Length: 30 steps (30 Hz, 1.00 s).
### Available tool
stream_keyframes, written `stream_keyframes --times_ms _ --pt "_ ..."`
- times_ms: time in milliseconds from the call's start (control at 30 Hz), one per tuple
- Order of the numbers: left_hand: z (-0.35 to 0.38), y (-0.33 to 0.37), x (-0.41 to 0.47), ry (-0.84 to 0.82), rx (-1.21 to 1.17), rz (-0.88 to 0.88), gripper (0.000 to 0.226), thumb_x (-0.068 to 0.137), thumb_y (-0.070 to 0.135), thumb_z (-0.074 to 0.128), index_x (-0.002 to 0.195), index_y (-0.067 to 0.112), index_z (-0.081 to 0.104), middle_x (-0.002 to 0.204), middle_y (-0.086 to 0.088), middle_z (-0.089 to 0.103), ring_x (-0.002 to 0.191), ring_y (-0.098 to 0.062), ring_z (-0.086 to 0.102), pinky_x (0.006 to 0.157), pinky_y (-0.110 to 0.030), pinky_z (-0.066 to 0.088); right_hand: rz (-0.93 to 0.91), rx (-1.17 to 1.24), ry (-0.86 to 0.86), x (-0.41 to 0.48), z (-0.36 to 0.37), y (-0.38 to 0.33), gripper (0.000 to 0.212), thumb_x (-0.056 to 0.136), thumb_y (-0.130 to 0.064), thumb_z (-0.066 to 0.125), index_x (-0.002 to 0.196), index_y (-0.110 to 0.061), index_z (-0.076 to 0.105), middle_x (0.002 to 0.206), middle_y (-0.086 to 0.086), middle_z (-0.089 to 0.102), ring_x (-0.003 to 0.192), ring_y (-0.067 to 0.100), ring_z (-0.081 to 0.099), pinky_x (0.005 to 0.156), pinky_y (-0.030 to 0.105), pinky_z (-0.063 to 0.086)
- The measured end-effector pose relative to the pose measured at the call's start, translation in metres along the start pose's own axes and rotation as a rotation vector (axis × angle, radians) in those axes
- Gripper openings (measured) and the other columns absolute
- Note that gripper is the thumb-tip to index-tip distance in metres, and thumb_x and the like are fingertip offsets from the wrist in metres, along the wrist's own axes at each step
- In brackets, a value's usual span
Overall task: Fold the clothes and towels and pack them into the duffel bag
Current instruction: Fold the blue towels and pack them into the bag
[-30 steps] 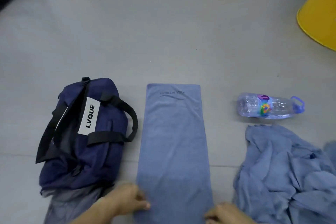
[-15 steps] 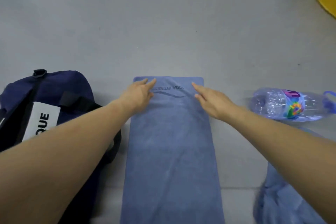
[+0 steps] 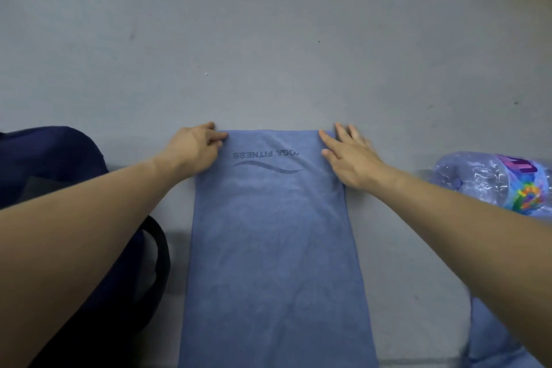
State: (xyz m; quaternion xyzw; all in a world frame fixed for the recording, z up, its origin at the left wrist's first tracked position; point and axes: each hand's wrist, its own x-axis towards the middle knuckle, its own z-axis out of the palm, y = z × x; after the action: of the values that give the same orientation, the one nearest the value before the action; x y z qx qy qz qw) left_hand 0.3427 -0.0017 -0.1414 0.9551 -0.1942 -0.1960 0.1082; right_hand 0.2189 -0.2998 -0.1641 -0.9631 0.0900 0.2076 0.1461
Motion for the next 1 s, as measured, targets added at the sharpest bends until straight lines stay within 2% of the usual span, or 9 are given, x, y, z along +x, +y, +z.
stream_keyframes --times_ms 133,267,333,500,633,733,833,900,1000 --pt "-0.003 -0.001 -0.009 0.032 0.068 0.079 0.034 0.1 0.01 0.05 0.129 0.007 0.067 0.147 -0.013 0.054 0.13 -0.037 0.053 0.114 -0.033 0.035 -0.055 0.001 0.038 -0.005 0.002 -0.004 0.054 0.108 -0.032 0.028 0.158 -0.017 0.019 0.167 -0.001 0.01 0.154 0.027 0.002 0.122 0.054 0.012" --pt "-0.005 0.0 -0.02 0.021 0.088 0.064 0.033 0.1 0.01 0.05 0.127 0.007 0.069 0.138 -0.014 0.057 0.123 -0.037 0.055 0.107 -0.033 0.037 -0.126 0.02 0.078 -0.012 -0.003 -0.005 0.045 0.106 -0.023 0.035 0.148 -0.007 0.04 0.159 0.006 0.031 0.147 0.032 0.018 0.12 0.041 0.021" --pt "-0.004 0.0 -0.028 -0.023 0.076 0.062 0.032 0.1 0.01 0.05 0.126 0.007 0.07 0.139 -0.014 0.055 0.124 -0.035 0.055 0.107 -0.032 0.037 -0.122 0.025 0.048 -0.021 -0.003 -0.003 0.045 0.105 -0.021 0.037 0.149 -0.014 0.043 0.159 0.008 0.03 0.145 0.033 0.02 0.12 0.038 0.019" --pt "-0.004 -0.006 -0.037 -0.041 0.105 0.102 0.031 0.099 0.009 0.047 0.118 0.005 0.071 0.14 -0.01 0.059 0.125 -0.035 0.057 0.103 -0.034 0.042 -0.123 -0.017 -0.003 -0.035 0.001 -0.002 0.051 0.106 -0.023 0.03 0.155 -0.039 0.029 0.166 0.004 0.014 0.151 0.034 0.011 0.122 0.044 0.015" --pt "-0.002 -0.001 -0.048 0.022 0.124 0.141 0.052 0.088 0.023 0.03 0.111 0.005 0.073 0.129 -0.007 0.067 0.11 -0.039 0.063 0.091 -0.038 0.048 -0.136 -0.086 -0.073 -0.039 0.005 -0.002 0.06 0.101 -0.019 0.03 0.155 -0.044 0.023 0.168 0.0 0.004 0.153 0.033 0.001 0.122 0.053 0.008" --pt "0.003 -0.008 -0.052 0.021 0.149 0.163 0.049 0.09 0.021 0.03 0.106 0.004 0.072 0.127 -0.008 0.068 0.105 -0.04 0.065 0.087 -0.038 0.048 -0.138 -0.118 -0.069 -0.042 0.011 -0.008 0.064 0.099 -0.014 0.029 0.159 -0.034 0.016 0.168 -0.003 0.003 0.154 0.026 -0.002 0.121 0.056 0.008" --pt "-0.001 -0.006 -0.046 0.046 0.14 0.108 0.035 0.101 0.007 0.043 0.125 -0.001 0.067 0.145 -0.013 0.057 0.125 -0.039 0.058 0.106 -0.038 0.042 -0.102 -0.059 -0.01 -0.033 0.006 -0.007 0.061 0.098 -0.011 0.033 0.158 -0.017 0.023 0.166 -0.002 0.014 0.152 0.026 0.009 0.121 0.055 0.017" --pt "-0.008 0.002 -0.041 0.074 0.108 0.091 0.036 0.101 0.005 0.047 0.132 -0.001 0.062 0.149 -0.014 0.052 0.133 -0.037 0.052 0.112 -0.038 0.037 -0.111 0.027 0.065 -0.026 -0.006 -0.006 0.054 0.097 -0.006 0.037 0.151 -0.004 0.034 0.16 0.01 0.028 0.146 0.032 0.023 0.118 0.047 0.025" --pt "-0.026 0.015 -0.039 0.124 0.1 0.118 0.038 0.102 0.007 0.044 0.138 0.0 0.058 0.152 -0.014 0.048 0.135 -0.036 0.05 0.113 -0.039 0.036 -0.063 0.244 0.135 -0.027 -0.041 -0.014 0.042 0.096 0.004 0.04 0.137 0.011 0.046 0.146 0.022 0.042 0.135 0.037 0.039 0.11 0.032 0.027"
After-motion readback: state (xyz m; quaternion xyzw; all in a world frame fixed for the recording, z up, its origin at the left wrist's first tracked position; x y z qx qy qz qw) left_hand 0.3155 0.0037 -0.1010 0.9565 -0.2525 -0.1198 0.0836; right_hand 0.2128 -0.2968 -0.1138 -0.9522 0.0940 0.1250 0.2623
